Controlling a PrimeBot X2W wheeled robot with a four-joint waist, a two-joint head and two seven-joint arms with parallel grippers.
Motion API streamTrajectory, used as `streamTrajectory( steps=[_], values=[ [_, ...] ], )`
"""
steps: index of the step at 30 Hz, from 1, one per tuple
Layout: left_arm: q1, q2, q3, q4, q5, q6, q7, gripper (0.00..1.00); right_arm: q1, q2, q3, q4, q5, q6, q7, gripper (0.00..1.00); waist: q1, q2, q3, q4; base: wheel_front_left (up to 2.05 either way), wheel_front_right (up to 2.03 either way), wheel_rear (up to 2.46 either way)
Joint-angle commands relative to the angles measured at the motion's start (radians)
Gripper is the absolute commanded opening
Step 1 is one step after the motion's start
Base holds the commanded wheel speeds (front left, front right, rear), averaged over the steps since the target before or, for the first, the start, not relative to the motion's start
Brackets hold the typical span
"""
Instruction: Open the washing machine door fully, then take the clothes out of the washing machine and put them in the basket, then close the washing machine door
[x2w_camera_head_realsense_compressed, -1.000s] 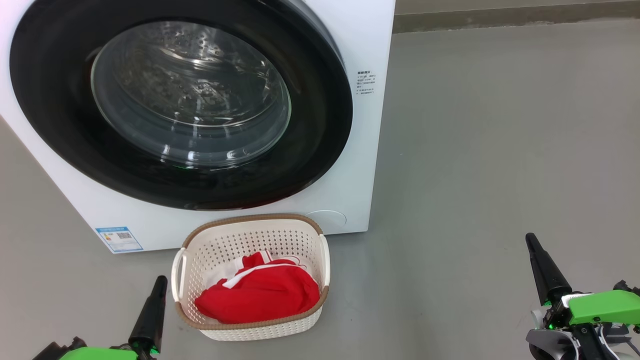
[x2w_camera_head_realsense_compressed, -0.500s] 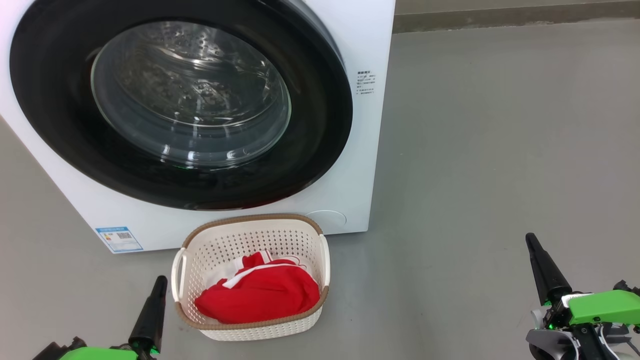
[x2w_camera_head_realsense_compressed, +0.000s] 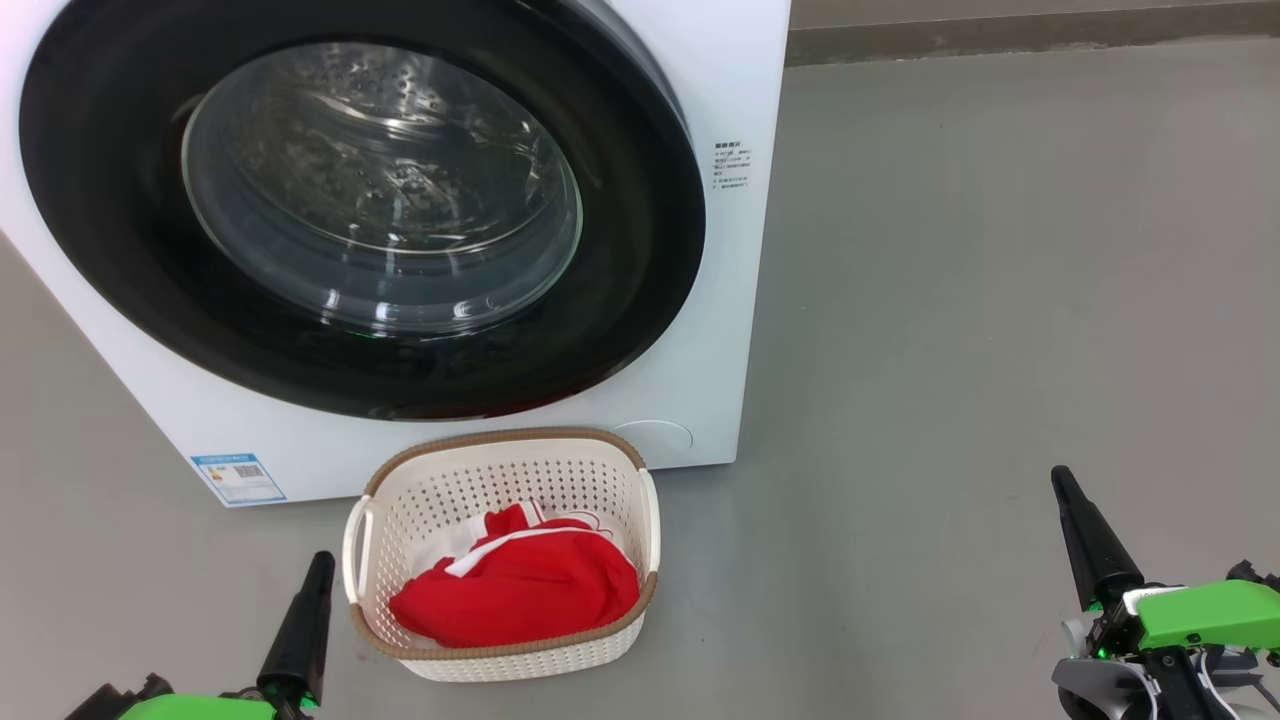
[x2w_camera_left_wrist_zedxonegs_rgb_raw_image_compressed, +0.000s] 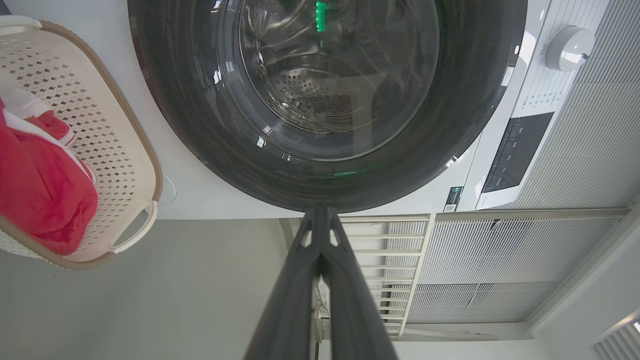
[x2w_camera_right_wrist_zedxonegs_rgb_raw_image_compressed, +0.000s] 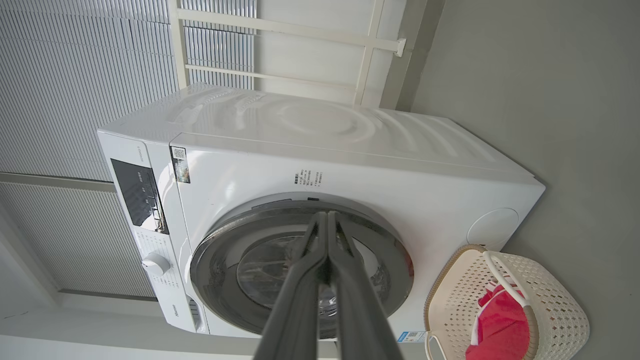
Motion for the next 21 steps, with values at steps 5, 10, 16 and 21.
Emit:
streamTrajectory(
  steps=[5, 10, 16, 21],
  values=[
    [-0.039, 0.018, 0.035, -0.027, -0.011, -0.007, 0.005, 0.0, -0.042, -0.009, 0.016, -0.03, 0.007, -0.001, 0.006, 0.0, 0.0, 0.0, 0.0, 0.0, 0.0, 0.0, 0.0],
    [-0.039, 0.018, 0.035, -0.027, -0.011, -0.007, 0.005, 0.0, -0.042, -0.009, 0.016, -0.03, 0.007, -0.001, 0.006, 0.0, 0.0, 0.0, 0.0, 0.0, 0.0, 0.0, 0.0],
    [-0.039, 0.018, 0.035, -0.027, -0.011, -0.007, 0.005, 0.0, -0.042, -0.009, 0.016, -0.03, 0.007, -0.001, 0.006, 0.0, 0.0, 0.0, 0.0, 0.0, 0.0, 0.0, 0.0],
    [-0.039, 0.018, 0.035, -0.027, -0.011, -0.007, 0.005, 0.0, -0.042, -0.009, 0.016, -0.03, 0.007, -0.001, 0.006, 0.0, 0.0, 0.0, 0.0, 0.0, 0.0, 0.0, 0.0]
  ],
)
